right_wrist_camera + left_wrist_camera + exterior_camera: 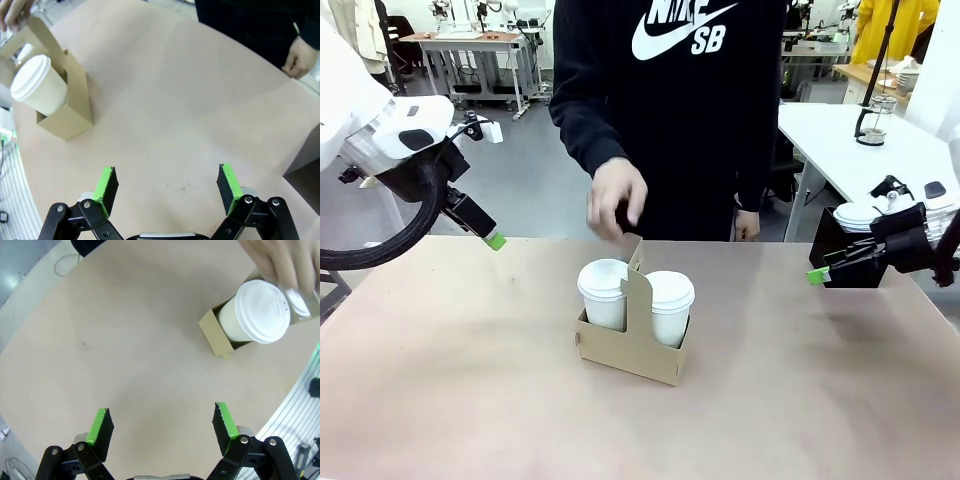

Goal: Pour a drink into a cup and package it in a carrier.
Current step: Insert the held 600 ml Paper Cup into the Cup Carrier.

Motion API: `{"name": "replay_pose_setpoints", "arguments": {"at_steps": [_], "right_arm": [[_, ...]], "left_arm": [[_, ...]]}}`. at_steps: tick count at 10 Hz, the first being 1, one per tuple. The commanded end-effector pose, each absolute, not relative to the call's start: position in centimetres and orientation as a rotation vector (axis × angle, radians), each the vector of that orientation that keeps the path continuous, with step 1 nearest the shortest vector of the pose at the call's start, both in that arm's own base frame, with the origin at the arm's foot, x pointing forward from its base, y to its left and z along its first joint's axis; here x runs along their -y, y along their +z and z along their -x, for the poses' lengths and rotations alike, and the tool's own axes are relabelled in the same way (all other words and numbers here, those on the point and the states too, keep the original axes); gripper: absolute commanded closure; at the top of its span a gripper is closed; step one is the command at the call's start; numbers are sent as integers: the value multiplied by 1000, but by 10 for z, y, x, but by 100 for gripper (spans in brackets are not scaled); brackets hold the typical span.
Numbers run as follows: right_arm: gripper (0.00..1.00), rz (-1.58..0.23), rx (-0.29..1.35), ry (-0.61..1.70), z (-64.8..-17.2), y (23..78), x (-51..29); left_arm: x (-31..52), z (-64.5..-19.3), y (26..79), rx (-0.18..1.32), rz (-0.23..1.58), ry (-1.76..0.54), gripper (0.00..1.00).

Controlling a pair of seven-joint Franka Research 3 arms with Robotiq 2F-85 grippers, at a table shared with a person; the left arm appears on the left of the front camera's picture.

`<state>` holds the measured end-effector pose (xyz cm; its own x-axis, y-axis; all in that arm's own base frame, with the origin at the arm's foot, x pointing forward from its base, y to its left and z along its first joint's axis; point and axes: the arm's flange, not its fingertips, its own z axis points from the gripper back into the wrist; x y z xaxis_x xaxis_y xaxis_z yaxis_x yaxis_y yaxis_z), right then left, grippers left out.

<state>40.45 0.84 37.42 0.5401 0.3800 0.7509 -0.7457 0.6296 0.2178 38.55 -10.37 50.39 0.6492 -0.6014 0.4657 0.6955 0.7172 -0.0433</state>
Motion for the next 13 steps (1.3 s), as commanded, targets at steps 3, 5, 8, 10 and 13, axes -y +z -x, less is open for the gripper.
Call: {"name": "replay_pose_setpoints", "arguments": {"at_steps": [3,5,8,10,13], "right_arm": [[0,-553,721,715,-405,374,-8],[0,-553,721,715,-405,374,-8],[0,-553,721,715,-405,374,-8],[0,-553,721,715,-405,374,-8],[0,-553,721,715,-405,374,-8]], "left_arm": [[104,-385,506,436,220,-732,0],[104,-385,506,436,220,-732,0],[104,-385,506,436,220,-732,0],[104,-385,506,436,220,-732,0],[104,-385,506,436,220,-732,0]]}}
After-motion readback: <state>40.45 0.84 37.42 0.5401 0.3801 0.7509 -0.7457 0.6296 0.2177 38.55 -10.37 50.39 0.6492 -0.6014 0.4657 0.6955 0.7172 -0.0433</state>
